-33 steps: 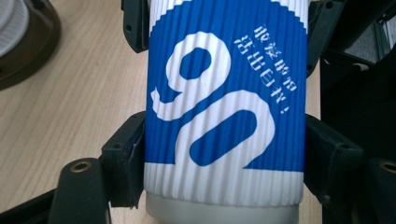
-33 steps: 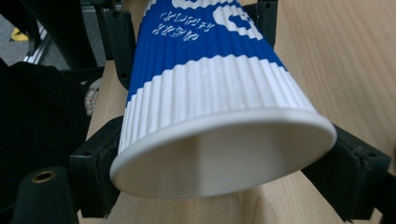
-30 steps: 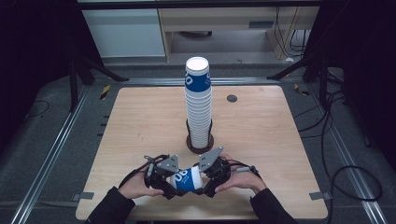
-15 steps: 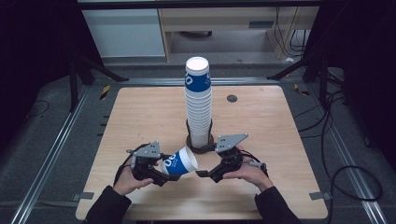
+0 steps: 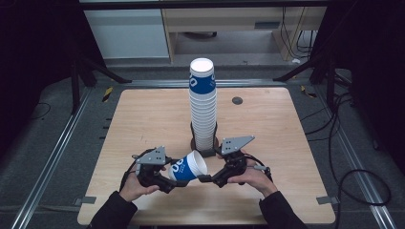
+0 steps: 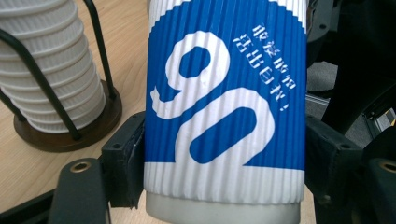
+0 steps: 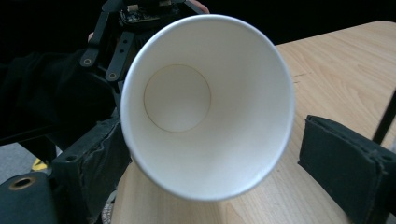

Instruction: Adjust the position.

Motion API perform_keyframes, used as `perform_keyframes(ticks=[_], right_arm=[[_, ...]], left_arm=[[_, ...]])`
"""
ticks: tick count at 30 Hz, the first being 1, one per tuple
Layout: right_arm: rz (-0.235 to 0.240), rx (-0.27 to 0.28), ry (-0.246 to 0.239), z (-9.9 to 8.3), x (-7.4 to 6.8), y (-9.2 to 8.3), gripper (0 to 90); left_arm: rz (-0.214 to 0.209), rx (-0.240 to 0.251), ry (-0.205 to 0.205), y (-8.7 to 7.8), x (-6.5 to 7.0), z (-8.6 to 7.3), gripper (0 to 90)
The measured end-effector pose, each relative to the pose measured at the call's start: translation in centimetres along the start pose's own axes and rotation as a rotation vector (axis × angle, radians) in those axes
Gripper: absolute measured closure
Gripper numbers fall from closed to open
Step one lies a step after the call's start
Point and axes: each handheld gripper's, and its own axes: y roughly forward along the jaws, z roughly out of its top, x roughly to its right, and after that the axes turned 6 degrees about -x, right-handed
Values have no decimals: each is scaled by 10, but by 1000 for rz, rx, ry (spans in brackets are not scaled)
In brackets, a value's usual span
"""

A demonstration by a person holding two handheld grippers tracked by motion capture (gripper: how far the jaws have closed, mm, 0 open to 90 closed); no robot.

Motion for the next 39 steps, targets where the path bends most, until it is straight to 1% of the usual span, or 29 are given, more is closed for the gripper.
perform_keyframes(ticks=[2, 3, 6, 8, 10, 11, 12, 15, 19, 22, 24, 26, 28, 29, 30, 31, 32, 34, 35, 37, 39], right_arm=[[9, -2, 0, 0, -1, 3, 90], [16, -5, 2, 0, -1, 4, 88], [27, -6, 5, 0, -2, 5, 92], [45, -6, 13, -1, -2, 7, 99], [51, -6, 16, -1, -2, 7, 107], [66, -7, 28, -1, -2, 8, 116], [66, -10, 29, -1, -2, 9, 119], [88, -15, 40, -2, -2, 10, 129], [99, -23, 47, -3, -1, 9, 147], [101, -23, 51, -2, -1, 8, 156], [89, -32, 42, -2, -2, 8, 158], [85, -36, 36, -2, -2, 7, 159], [64, -60, 19, 0, -2, 4, 159], [49, -71, 7, 0, -2, 3, 158], [41, -85, 1, 0, -3, 2, 158], [24, -105, -13, 1, -3, 2, 157], [10, -125, -26, 1, -4, 4, 156], [3, -166, -40, 0, -6, 7, 154], [3, -187, -44, -1, -6, 10, 153], [9, -219, -55, -2, -7, 15, 153], [18, -249, -65, -4, -8, 21, 153]], left_arm=[[0, -1, 4, 1, 1, 1, 261], [-3, -8, 15, 3, 3, 2, 261], [-3, -12, 21, 5, 5, 3, 261], [-1, -15, 30, 6, 7, 3, 261], [-1, -15, 31, 6, 7, 3, 261], [-2, -14, 33, 6, 7, 4, 261], [-2, -17, 35, 7, 8, 4, 261], [-7, -26, 39, 8, 9, 4, 261], [-19, -28, 30, 9, 8, 4, 261], [-20, -27, 23, 9, 8, 4, 258], [-23, -43, 18, 10, 7, 4, 241], [-25, -50, 15, 10, 7, 4, 201], [-33, -77, 1, 10, 5, 4, 188], [-29, -94, -4, 11, 4, 3, 180], [-34, -119, -8, 13, 3, 3, 180], [-30, -142, -8, 15, 3, 2, 174], [-39, -170, -15, 18, 3, 2, 175], [-40, -220, -14, 25, 3, 0, 179], [-48, -247, -13, 29, 3, -1, 189], [-44, -298, 6, 35, 5, -2, 196], [-39, -322, 18, 40, 6, -3, 206]])
